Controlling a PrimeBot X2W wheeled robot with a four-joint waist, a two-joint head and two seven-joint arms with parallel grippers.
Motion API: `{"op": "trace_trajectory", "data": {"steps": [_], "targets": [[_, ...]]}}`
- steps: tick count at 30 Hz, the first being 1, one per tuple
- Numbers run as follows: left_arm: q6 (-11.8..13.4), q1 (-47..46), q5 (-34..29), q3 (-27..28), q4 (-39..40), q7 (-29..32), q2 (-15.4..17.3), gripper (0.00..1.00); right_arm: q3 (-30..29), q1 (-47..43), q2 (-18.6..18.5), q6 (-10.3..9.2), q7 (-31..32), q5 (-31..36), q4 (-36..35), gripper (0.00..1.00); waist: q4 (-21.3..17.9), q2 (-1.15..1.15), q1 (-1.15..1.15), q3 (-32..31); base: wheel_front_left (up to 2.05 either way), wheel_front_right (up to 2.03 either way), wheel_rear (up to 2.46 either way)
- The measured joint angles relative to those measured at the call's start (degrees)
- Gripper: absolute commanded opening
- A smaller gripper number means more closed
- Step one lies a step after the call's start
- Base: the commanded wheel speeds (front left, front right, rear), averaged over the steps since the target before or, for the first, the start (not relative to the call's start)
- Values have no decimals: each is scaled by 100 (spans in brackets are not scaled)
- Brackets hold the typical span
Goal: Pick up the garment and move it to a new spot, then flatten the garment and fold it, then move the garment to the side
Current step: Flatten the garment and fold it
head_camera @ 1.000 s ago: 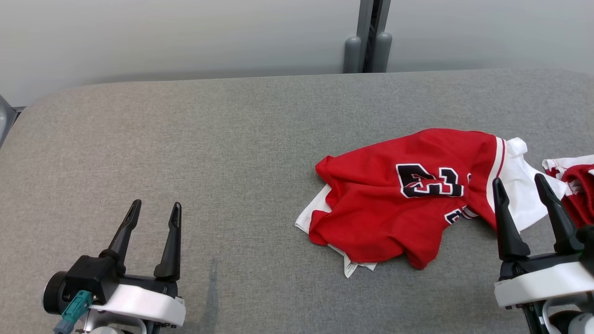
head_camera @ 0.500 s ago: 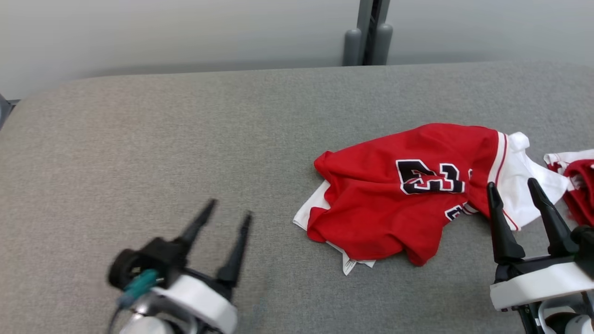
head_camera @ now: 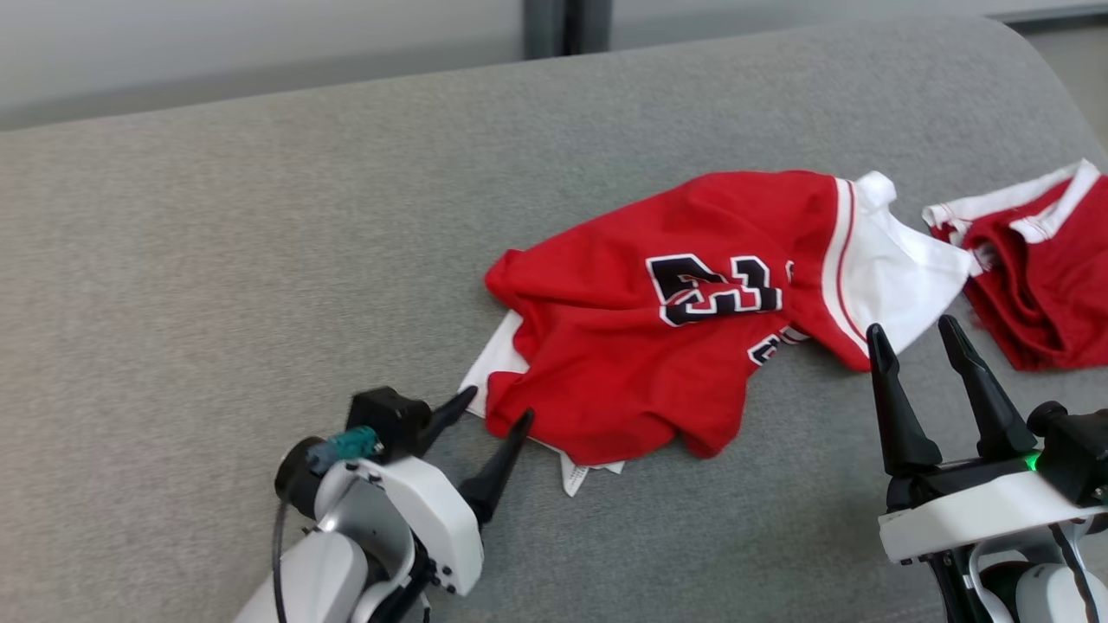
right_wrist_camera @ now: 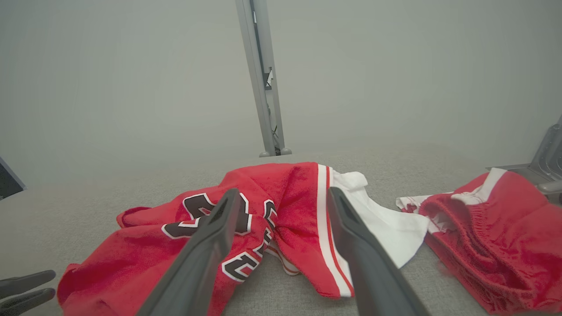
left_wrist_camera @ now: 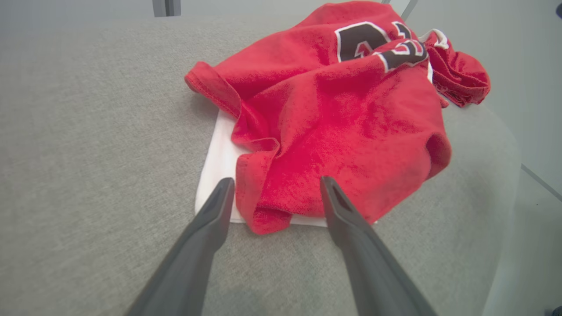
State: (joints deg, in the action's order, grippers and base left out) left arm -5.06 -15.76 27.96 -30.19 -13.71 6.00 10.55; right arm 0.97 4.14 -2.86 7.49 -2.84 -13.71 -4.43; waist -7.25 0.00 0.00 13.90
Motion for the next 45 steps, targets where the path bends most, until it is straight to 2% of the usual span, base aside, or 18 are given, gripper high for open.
{"op": "trace_trajectory", "data": {"steps": [2, 3, 4, 5, 11, 16, 21, 27, 32, 36, 41, 42, 45], "targets": [[-25, -128, 123, 74, -187, 18, -18, 97, 7, 8, 0, 0, -60, -52, 60, 100, -124, 0, 0, 90, 0, 0, 0], [-43, -189, 202, 99, -266, 51, -25, 56, 8, 9, 0, 0, -80, -53, 89, 100, -176, 0, 0, 134, 0, 0, 0], [-48, -252, 227, 115, -341, 49, -18, 5, 4, 12, -1, 0, -101, -67, 115, 100, -223, 0, 0, 177, 0, 0, 0], [-55, -310, 230, 121, -396, 25, -18, 0, 1, 17, 0, 0, -131, -79, 140, 100, -265, 0, 0, 213, 0, 0, 0], [-142, -410, 391, 163, -224, -127, 120, 0, -103, 33, 0, 0, -227, -149, 230, 100, -324, 0, 0, 284, 0, 0, 0], [-114, -49, 504, 281, 744, -47, 427, 0, -272, 4, -1, 0, -245, -151, 263, 100, -119, 0, 0, 194, 0, 0, 0], [148, 434, 555, 482, 1974, 279, 899, 0, -420, -9, 1, 0, -215, -137, 244, 100, 203, 0, 0, 76, 0, 0, 0], [469, 940, 722, 769, 3299, 643, 1285, 0, -624, -32, 3, 0, -138, -112, 221, 100, 627, 0, 0, -53, 0, 0, 0], [599, 1087, 783, 969, 4228, 825, 1524, 0, -721, -36, 3, 0, -119, -116, 215, 100, 881, 0, 0, -150, 0, 0, 0], [616, 1048, 761, 1111, 4788, 990, 1719, 0, -776, -36, 5, 0, -114, -190, 218, 100, 900, 0, 0, -208, 0, 0, 0], [671, 638, 695, 1341, 5026, 1144, 1863, 0, -784, -38, 4, 0, -129, -304, 219, 100, 736, 0, 0, -185, 0, 0, 0], [744, 344, 516, 1503, 4803, 1102, 1897, 0, -773, -35, 3, 0, -135, -330, 229, 100, 651, 0, 0, -145, 0, 0, 0], [789, -47, 502, 1633, 4167, 977, 1794, 0, -694, -14, 4, 0, -158, -377, 277, 100, 493, 0, 0, -69, 0, 0, 0]]}}
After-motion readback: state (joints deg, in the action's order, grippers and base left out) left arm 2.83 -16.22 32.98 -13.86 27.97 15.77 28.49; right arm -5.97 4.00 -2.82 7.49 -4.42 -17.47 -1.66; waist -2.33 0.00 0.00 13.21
